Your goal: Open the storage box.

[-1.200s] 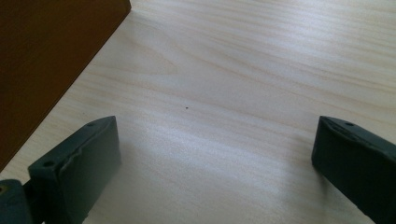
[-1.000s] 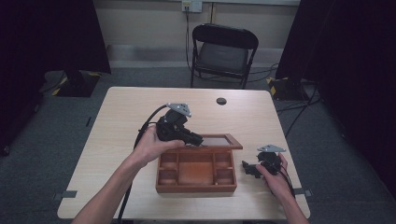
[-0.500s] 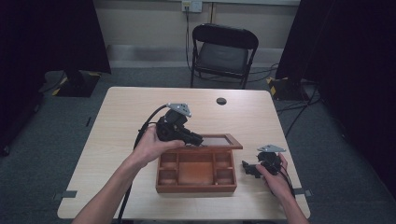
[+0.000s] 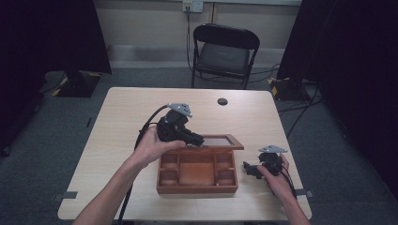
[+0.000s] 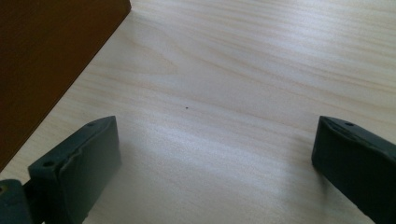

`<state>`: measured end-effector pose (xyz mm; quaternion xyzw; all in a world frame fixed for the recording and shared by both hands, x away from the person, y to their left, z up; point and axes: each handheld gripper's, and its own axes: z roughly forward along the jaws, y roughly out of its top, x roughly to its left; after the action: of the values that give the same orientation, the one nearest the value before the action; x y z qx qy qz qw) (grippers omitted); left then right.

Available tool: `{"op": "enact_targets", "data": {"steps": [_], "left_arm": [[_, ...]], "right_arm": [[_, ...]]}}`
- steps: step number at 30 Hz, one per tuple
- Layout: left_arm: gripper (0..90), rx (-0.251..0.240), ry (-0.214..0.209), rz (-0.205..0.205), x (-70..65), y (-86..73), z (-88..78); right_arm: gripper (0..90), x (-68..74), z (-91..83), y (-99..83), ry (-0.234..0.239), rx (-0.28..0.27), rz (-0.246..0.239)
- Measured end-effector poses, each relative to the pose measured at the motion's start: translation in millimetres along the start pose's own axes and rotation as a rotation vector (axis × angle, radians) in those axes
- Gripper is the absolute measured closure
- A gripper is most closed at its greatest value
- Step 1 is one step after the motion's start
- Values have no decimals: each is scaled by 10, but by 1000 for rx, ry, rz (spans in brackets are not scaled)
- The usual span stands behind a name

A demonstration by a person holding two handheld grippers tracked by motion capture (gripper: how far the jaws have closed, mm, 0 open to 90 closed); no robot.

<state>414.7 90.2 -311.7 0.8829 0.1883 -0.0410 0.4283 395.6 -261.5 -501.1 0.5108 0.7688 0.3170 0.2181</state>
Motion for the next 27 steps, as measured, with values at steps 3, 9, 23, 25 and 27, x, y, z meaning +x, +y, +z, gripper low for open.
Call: {"op": "enact_targets", "data": {"steps": [3,9,23,25,27], "left_arm": [[826,-1,1,-2,2,1,-2],[826,-2,2,0,0,3,5],[827,11,-2,14,6,9,16],[827,5,1,1,-5,7,20],[827,4,3,1,-5,8,19]], "right_arm": [[5,-2,1,0,0,-2,-2],[5,-1,1,0,0,-1,-2],[5,-2,1,0,0,-1,-2],[5,0,0,0,-1,0,0],[5,-2,1,0,0,-2,-3]]}}
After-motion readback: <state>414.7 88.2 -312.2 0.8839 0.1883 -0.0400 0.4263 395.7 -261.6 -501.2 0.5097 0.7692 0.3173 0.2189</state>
